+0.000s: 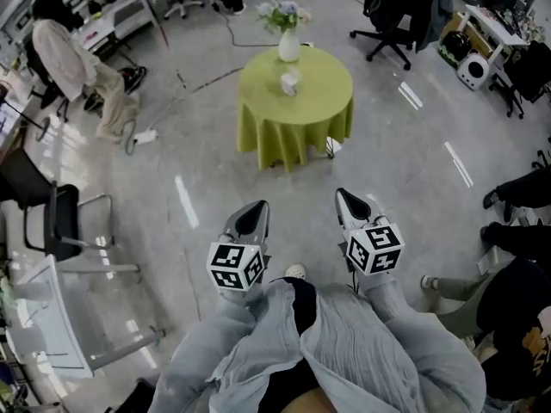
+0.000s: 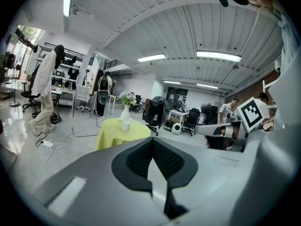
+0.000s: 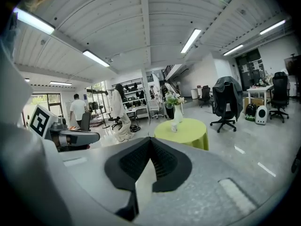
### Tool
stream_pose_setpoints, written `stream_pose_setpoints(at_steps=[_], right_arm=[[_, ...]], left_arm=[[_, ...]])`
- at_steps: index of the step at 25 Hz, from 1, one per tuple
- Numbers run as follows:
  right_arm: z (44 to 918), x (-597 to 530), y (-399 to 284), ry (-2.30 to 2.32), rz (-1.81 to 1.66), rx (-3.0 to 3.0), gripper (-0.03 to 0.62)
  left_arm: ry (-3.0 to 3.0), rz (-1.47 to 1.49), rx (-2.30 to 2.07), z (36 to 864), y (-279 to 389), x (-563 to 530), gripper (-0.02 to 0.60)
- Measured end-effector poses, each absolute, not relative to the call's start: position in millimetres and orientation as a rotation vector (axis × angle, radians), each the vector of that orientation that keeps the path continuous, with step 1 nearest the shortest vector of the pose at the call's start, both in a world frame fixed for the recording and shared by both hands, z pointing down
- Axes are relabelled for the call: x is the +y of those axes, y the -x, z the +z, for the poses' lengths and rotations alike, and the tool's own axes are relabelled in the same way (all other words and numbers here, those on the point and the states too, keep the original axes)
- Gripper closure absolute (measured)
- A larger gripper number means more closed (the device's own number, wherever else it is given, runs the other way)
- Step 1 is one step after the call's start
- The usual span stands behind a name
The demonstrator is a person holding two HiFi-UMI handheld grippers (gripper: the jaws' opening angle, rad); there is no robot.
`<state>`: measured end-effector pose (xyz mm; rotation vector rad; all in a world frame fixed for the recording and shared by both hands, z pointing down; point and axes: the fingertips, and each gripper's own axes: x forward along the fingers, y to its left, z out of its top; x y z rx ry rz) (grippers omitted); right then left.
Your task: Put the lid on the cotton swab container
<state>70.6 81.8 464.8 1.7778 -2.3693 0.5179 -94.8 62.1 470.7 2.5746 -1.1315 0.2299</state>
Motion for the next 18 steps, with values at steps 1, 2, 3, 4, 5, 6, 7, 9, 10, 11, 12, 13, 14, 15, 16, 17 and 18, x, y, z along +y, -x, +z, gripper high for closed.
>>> stream_pose_setpoints(at_steps=[1, 2, 3, 4, 5, 6, 7, 9, 10, 11, 12, 13, 14, 15, 16, 17, 18], right_arm=[[466, 78, -68, -1.774, 0.52, -2.363, 0.592], [467, 76, -66, -1.769, 0.522, -2.356, 0.592], [467, 74, -64, -1.761, 0.522, -2.35, 0.592], [467, 73, -61, -1.752, 0.523, -2.347, 0.592], [467, 73, -59, -1.742, 0.523, -2.346, 0.592], [467, 73, -56, -1.733, 0.524, -2.345, 0.592], [468, 74, -55, -1.725, 0.528, -2.343, 0.592], [471, 74, -52, -1.715, 0.544, -2.337, 0.592], [473, 74, -50, -1.709, 0.553, -2.336, 0.592], [475, 73, -48, -1.701, 0.559, -2.336, 0.592], [476, 72, -46, -1.694, 0.56, -2.338, 0.592], [478, 71, -44, -1.686, 0.559, -2.339, 0.592], [480, 70, -42, -1.679, 0.561, -2.339, 0.592], [482, 68, -41, -1.67, 0.566, -2.338, 0.592], [484, 65, -41, -1.661, 0.572, -2.337, 0.592], [485, 62, -41, -1.651, 0.575, -2.336, 0.592], [485, 59, -41, -1.642, 0.575, -2.335, 0.592]], left_arm=[[-2.57, 0.228, -1.134, 471, 97, 59, 0.563], [-2.565, 0.227, -1.136, 471, 100, 57, 0.563], [-2.56, 0.227, -1.139, 471, 103, 56, 0.563], [-2.552, 0.228, -1.143, 472, 106, 56, 0.563], [-2.542, 0.23, -1.148, 474, 109, 57, 0.563], [-2.532, 0.232, -1.152, 476, 113, 59, 0.563], [-2.522, 0.234, -1.154, 478, 115, 61, 0.563], [-2.51, 0.243, -1.154, 483, 119, 65, 0.563], [-2.507, 0.249, -1.154, 485, 120, 66, 0.563], [-2.504, 0.254, -1.156, 487, 122, 67, 0.563], [-2.501, 0.258, -1.16, 489, 124, 66, 0.563], [-2.497, 0.258, -1.165, 491, 126, 65, 0.563], [-2.49, 0.257, -1.172, 494, 129, 63, 0.563], [-2.48, 0.255, -1.181, 496, 131, 60, 0.563], [-2.469, 0.253, -1.19, 498, 133, 57, 0.563], [-2.46, 0.249, -1.198, 499, 135, 54, 0.563], [-2.454, 0.244, -1.205, 498, 135, 50, 0.563]])
